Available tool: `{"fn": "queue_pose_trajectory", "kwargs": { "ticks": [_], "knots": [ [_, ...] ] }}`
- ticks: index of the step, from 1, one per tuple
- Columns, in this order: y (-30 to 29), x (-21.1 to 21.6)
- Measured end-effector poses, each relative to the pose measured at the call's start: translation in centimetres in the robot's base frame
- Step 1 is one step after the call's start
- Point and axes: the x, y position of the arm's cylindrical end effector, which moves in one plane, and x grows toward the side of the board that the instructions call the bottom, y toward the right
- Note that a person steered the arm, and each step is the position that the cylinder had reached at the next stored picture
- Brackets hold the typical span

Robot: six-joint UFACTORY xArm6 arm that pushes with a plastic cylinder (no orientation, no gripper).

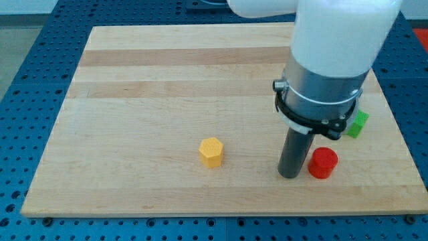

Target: Move the red circle towards the line of blocks

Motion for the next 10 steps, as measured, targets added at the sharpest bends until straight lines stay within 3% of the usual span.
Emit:
{"fn": "queue_pose_trajectory", "kwargs": {
  "ticks": [3,6,10],
  "knots": [
    [5.6,-0.7],
    [6.9,2.9],
    [9.2,1.2]
  ]
}}
